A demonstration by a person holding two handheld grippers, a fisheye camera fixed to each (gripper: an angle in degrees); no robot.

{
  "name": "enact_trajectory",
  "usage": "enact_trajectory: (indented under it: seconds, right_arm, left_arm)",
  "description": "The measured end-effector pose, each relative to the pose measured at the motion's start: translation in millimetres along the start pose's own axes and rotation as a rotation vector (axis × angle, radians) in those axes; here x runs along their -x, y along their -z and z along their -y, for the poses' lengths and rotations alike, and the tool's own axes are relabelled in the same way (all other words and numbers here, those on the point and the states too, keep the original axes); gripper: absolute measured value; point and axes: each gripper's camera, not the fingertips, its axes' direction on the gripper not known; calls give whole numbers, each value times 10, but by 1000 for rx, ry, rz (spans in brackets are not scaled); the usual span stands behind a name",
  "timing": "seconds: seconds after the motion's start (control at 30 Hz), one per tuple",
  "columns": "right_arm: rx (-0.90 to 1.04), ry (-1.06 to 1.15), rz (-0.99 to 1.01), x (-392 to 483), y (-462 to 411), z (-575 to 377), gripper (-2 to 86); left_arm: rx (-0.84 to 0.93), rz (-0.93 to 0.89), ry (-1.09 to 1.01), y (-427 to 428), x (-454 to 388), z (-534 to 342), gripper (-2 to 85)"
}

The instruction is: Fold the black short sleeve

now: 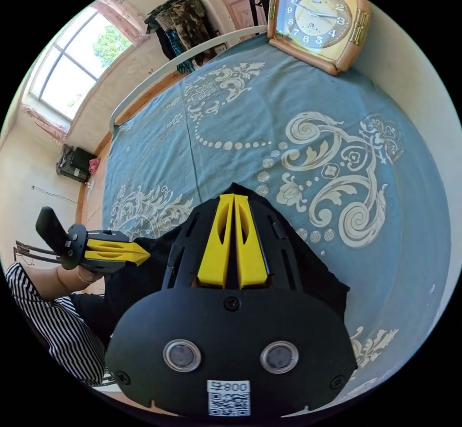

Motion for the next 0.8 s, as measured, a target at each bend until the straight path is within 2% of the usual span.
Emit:
enact_trajectory:
  seconds: [0.1,0.27,0.33,0.4,0.53,0.67,0.8]
  right_arm:
    - [-78,-25,-16,41,196,-418,2]
    - [-178,-31,78,200,483,-1354,1]
    - [-136,-38,50,293,385,-1633,1]
    - [6,-78,18,306,124,-1864,2]
    - [-109,-142,94,312,368,-2382,1]
    - [-214,-234,73,404,808,-3508,1]
    - [-170,-440,25,452,1005,-4974,1]
  left_arm:
    - [76,46,-3,-90,32,-13,1]
    - [7,11,-1,130,36,-99,1]
    - [60,13,1,45,45,-105,2]
    - [71,20,-5,2,42,-120,2]
    - [51,15,-14,227,3,-182,2]
    - [92,-35,3,365,62,-428,3]
    - [137,-57,36,485,139,-711,3]
